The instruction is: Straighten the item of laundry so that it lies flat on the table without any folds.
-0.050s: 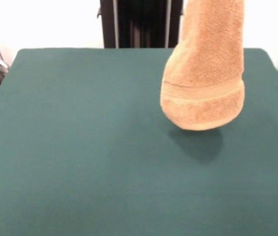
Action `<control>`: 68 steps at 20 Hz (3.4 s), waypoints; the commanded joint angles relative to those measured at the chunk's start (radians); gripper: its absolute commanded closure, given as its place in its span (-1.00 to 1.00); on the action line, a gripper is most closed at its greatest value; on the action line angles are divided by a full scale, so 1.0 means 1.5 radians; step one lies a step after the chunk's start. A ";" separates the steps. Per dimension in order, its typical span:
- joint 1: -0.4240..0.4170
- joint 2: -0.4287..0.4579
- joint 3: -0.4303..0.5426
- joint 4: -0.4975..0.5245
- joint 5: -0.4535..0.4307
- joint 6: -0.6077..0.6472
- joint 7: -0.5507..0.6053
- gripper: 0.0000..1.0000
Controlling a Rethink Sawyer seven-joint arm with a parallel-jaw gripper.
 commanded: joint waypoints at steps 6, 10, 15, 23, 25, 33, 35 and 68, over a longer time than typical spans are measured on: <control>0.006 0.054 0.100 0.055 -0.007 0.017 -0.088 1.00; 0.007 0.095 0.132 0.004 -0.023 0.045 -0.112 1.00; -0.002 0.109 0.158 -0.007 -0.028 0.042 -0.136 1.00; -0.003 0.157 0.194 -0.051 -0.048 0.059 -0.125 1.00; -0.001 0.170 0.196 -0.067 -0.060 0.059 -0.116 1.00; 0.016 0.305 0.194 -0.234 -0.128 0.121 -0.074 1.00; 0.016 0.325 0.191 -0.257 -0.134 0.122 -0.068 1.00; -0.093 -0.080 0.139 0.258 -0.029 -0.070 -0.071 1.00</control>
